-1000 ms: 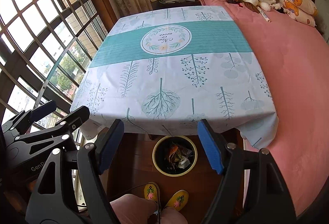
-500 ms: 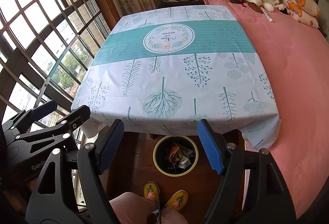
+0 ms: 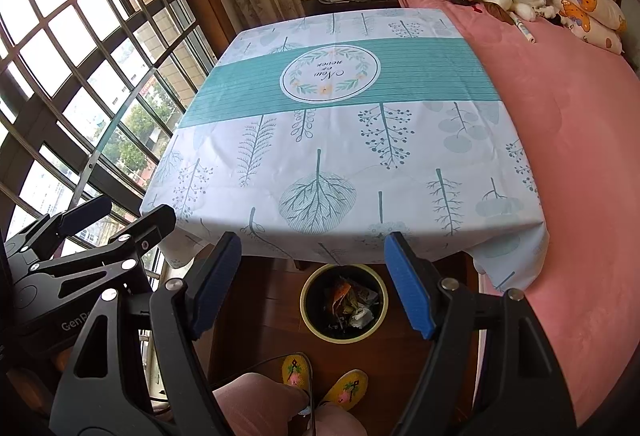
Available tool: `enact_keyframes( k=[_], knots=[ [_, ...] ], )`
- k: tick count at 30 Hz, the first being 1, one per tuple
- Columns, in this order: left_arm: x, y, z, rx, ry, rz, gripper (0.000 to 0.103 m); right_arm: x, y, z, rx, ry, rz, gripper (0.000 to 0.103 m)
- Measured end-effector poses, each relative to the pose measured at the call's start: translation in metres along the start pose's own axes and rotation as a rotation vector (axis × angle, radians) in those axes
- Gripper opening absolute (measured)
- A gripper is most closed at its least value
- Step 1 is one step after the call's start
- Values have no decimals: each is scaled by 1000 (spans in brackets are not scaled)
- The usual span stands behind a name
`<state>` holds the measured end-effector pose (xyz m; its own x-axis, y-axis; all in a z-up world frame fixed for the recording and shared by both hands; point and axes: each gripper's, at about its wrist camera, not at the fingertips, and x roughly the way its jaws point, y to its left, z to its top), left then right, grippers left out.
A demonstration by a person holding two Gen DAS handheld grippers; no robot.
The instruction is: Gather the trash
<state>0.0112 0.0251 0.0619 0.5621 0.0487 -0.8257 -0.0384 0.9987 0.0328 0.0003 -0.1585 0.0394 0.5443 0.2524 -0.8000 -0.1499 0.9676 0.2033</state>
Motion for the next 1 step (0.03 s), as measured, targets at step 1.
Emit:
enact_keyframes(
  k=[1],
  knots=[
    [0, 0, 0, 0, 0, 0, 85, 0, 0, 0, 1, 0, 0, 72]
  ],
)
